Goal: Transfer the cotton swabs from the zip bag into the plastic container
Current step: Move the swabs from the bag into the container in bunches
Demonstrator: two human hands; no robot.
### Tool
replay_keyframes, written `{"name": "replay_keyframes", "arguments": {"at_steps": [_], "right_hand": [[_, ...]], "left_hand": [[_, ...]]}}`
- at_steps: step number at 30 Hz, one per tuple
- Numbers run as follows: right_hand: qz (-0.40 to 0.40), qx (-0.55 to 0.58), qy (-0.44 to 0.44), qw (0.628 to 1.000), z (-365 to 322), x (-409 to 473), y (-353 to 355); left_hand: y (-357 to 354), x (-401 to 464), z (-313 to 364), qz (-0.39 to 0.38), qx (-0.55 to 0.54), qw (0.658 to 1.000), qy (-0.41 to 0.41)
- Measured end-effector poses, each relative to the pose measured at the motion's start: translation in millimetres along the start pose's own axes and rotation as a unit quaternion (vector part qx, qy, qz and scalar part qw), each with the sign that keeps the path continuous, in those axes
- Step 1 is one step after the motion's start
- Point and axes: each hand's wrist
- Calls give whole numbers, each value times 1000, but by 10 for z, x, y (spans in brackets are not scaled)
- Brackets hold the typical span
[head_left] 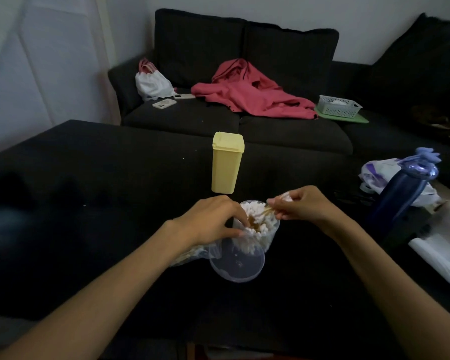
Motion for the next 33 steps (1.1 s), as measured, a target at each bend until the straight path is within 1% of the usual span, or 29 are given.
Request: {"name": "replay_keyframes", "arguments": {"at_steps": [8,12,14,16,19,22,26,28,31,33], "right_hand": [[-48,10,-63,997,155,92,-17],[-71,-40,-91,993,68,133,70],[-82,-81,-79,990,-3,136,90],[-91,-142,-48,985,-84,150,68],[-100,-259,10,961,-188,204,-58],[-90,-376,50,921,-207,270,-229],[-62,-463,91,879,-152,294,-355],[-61,-488,94,866,-135,296,-379],[-76,-514,73,851,-161,308,-416],[-102,-529,49,841,-216,325,-409]], "left_hand": [[-24,1,-50,-1,7,1000,-6],[-17,15,-58,-7,5,1000,2],[-10,20,-60,-8,3,1000,6],[-5,22,-58,-8,6,1000,8],[5,27,-46,-12,10,1000,11],[16,33,-26,-19,13,1000,13],[17,31,-25,-21,20,999,19],[14,27,-26,-19,25,999,19],[0,23,-20,-11,31,999,21],[-20,16,-24,-6,21,999,24]]}}
Point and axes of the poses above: each hand's wrist, its own x-axis towards the middle knuckle, its own y-axis out of the back of the hand, z = x × y, and after that the axes turned 4 degrees about -y, right-handed
